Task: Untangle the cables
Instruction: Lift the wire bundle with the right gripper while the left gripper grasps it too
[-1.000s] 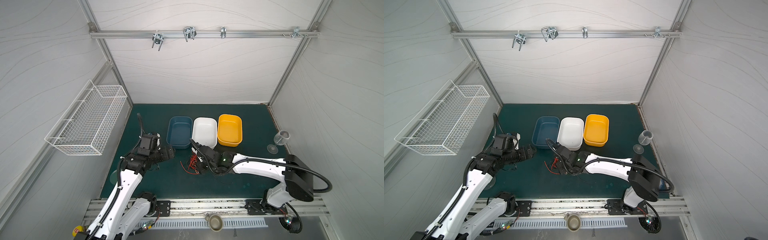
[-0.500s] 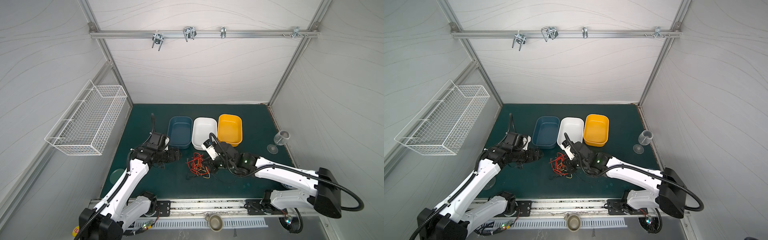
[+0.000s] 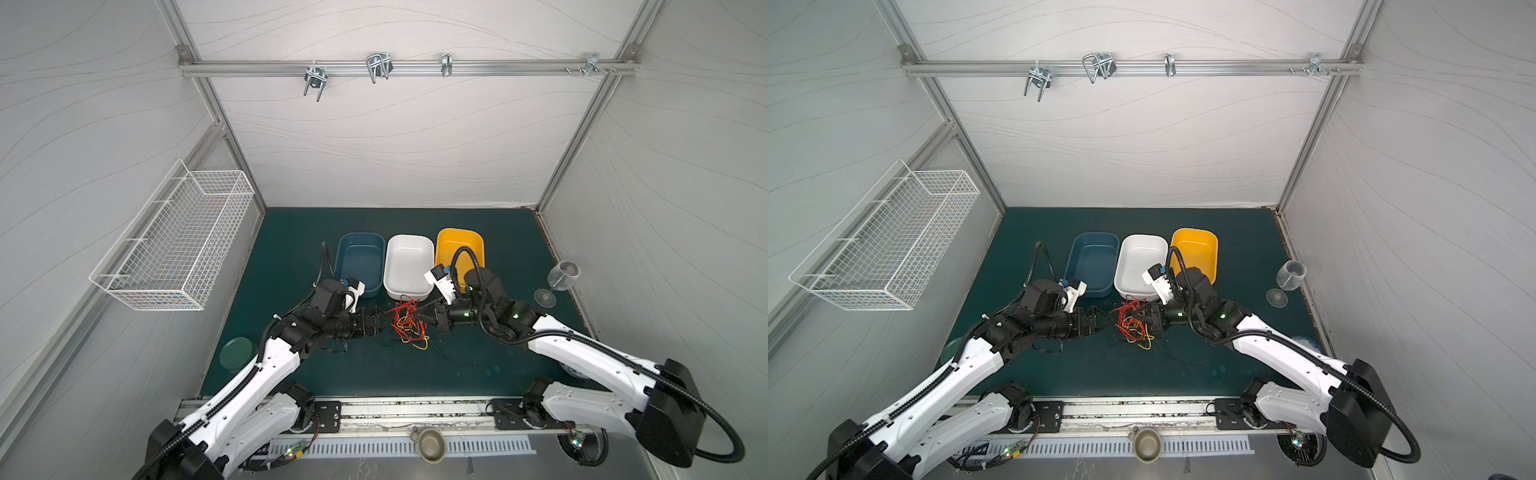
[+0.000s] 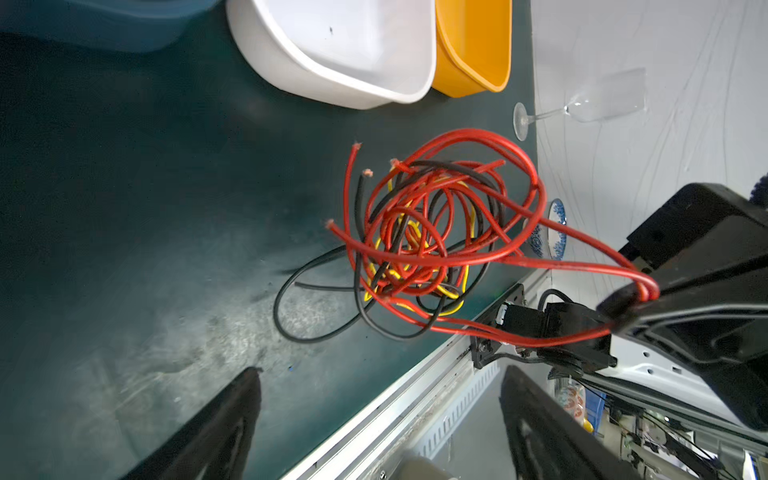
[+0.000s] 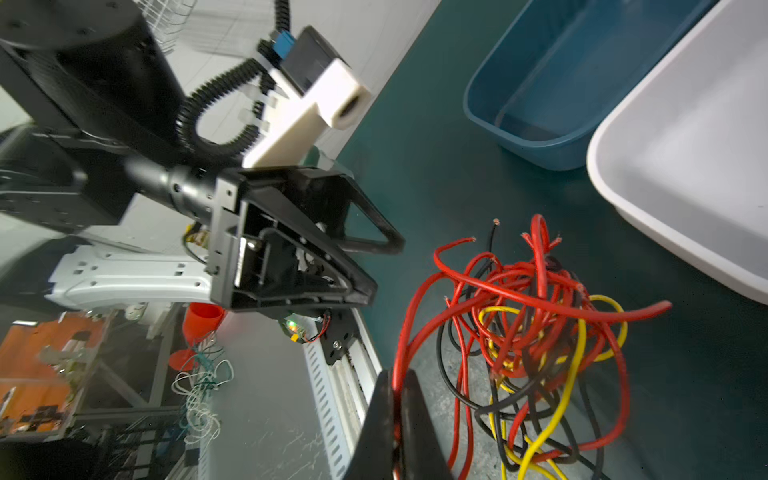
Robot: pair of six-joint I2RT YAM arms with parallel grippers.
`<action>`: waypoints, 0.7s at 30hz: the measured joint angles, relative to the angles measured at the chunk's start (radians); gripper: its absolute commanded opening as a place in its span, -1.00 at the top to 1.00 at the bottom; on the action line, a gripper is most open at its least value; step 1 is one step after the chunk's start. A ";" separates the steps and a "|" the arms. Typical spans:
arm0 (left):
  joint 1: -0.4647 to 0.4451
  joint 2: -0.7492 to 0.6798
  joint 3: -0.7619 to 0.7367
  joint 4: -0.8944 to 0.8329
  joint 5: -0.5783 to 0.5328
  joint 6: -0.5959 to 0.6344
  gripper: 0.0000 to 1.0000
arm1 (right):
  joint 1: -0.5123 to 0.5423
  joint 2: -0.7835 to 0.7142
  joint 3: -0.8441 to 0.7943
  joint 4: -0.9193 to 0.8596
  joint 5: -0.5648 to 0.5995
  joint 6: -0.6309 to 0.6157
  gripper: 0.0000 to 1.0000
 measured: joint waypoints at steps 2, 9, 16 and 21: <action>-0.045 0.010 -0.020 0.044 -0.005 -0.022 -0.82 | -0.001 0.000 -0.006 0.018 -0.032 0.011 1.00; -0.172 0.093 -0.032 0.150 -0.068 -0.055 -0.73 | -0.003 0.000 -0.012 0.037 -0.105 0.032 1.00; -0.215 0.171 -0.032 0.158 -0.128 -0.053 -0.08 | -0.003 -0.007 -0.015 0.037 -0.133 0.046 1.00; -0.219 0.171 -0.032 0.167 -0.159 -0.055 0.40 | -0.003 -0.015 -0.026 0.043 -0.137 0.052 1.00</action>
